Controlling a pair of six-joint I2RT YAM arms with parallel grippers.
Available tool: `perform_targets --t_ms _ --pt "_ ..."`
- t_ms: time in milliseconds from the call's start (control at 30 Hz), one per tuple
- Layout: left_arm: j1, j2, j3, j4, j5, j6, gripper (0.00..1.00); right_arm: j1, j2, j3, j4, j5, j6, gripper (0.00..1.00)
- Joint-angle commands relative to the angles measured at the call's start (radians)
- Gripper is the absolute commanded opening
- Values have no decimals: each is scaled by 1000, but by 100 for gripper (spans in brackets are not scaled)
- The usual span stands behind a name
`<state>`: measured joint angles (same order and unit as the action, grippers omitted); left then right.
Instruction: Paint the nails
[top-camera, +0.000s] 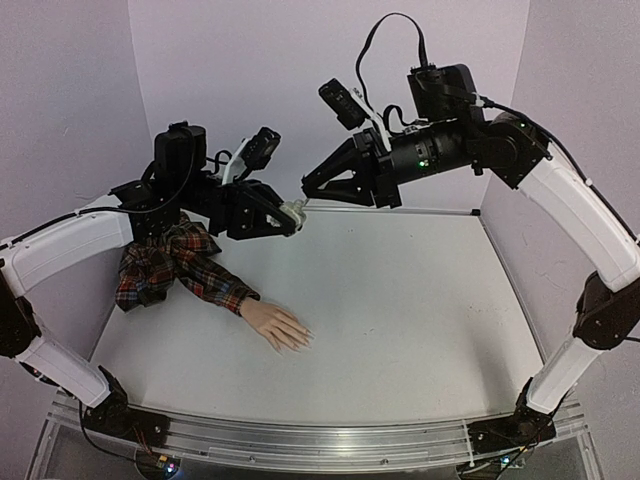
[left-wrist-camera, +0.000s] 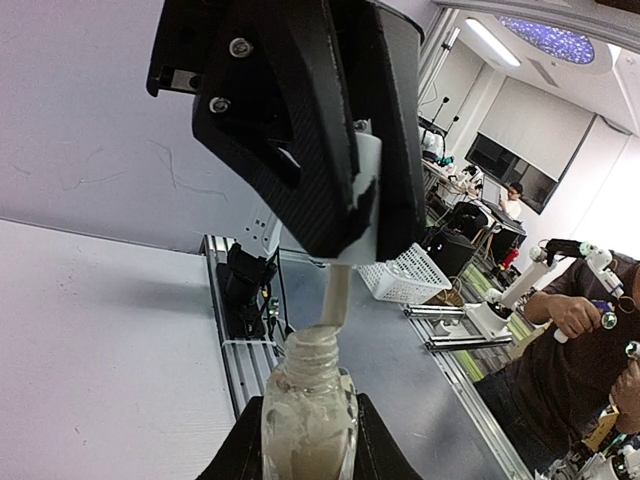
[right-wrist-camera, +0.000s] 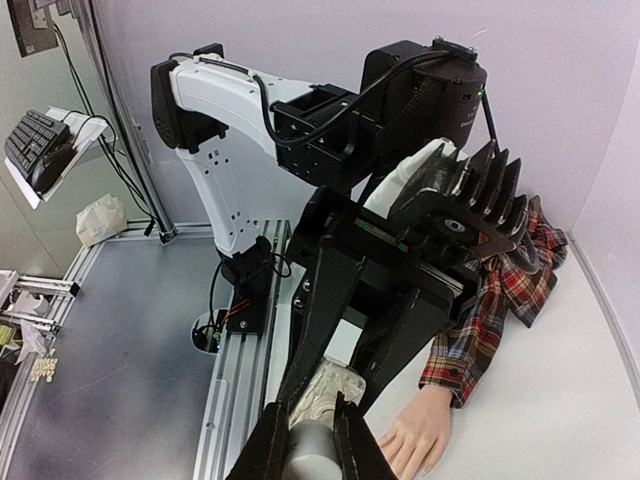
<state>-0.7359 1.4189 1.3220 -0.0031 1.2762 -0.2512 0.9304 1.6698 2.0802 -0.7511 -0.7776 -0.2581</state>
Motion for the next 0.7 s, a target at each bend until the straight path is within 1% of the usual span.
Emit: perform_targets --t_ms 0,167,400,467,567,667 --pt "9 -7 55 17 -21 15 0 3 -42 -11 11 -29 13 0" --pt "9 -10 49 18 -23 15 0 4 -48 -17 34 5 39 0" --pt "9 -41 3 9 -82 51 0 -5 -122 -114 145 147 157 0" --pt "9 -58 -15 -16 -124 69 0 -6 -153 -150 167 215 195 0" --pt "9 -89 -39 -59 -204 121 0 -6 -206 -237 196 276 247 0" --pt "9 -145 -92 -57 -331 158 0 -6 -251 -312 217 319 313 0"
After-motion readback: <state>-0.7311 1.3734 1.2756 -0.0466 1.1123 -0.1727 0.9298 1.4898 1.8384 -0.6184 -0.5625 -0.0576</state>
